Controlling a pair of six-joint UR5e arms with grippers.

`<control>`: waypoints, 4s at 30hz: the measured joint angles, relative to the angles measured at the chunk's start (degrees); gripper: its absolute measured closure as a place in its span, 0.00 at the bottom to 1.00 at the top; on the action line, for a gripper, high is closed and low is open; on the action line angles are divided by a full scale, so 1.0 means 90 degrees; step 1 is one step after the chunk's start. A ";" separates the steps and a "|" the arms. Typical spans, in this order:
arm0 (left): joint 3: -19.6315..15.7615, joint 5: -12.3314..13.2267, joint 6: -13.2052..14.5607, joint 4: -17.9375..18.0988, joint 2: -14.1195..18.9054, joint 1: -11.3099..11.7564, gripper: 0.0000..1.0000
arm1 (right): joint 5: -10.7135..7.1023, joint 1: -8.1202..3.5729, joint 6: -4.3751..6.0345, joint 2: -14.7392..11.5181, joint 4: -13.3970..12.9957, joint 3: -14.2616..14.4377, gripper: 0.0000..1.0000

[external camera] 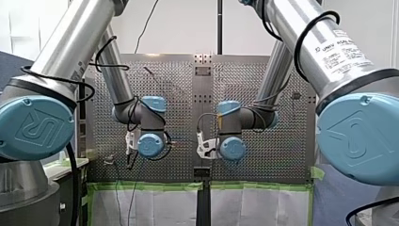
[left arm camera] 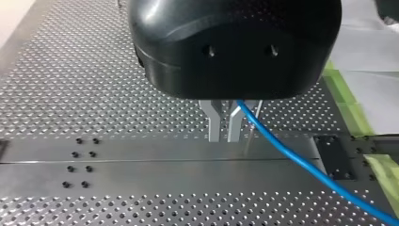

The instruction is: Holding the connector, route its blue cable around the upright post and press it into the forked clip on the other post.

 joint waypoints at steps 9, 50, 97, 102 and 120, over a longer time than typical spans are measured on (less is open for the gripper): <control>0.0007 -0.0002 0.0026 -0.0056 0.0000 -0.0004 0.90 | 0.0025 0.0000 -0.0001 0.0002 0.0316 0.0001 1.00; 0.1099 -0.0945 -0.0467 -0.1986 0.2011 0.0437 0.90 | -0.0695 -0.0028 0.0716 -0.2080 0.1647 -0.0834 1.00; 0.3173 0.0880 -0.0974 -0.4567 0.3211 0.2800 0.90 | -0.1857 -0.0244 0.0904 -0.2469 0.2406 -0.2593 1.00; 0.3537 0.0983 -0.1022 -0.4791 0.2966 0.2954 0.90 | -0.1877 -0.0309 0.0921 -0.2460 0.2386 -0.2766 1.00; 0.4650 0.1854 -0.1411 -0.5073 0.2578 0.3919 0.90 | -0.2088 -0.0511 0.0964 -0.2176 0.2347 -0.3043 1.00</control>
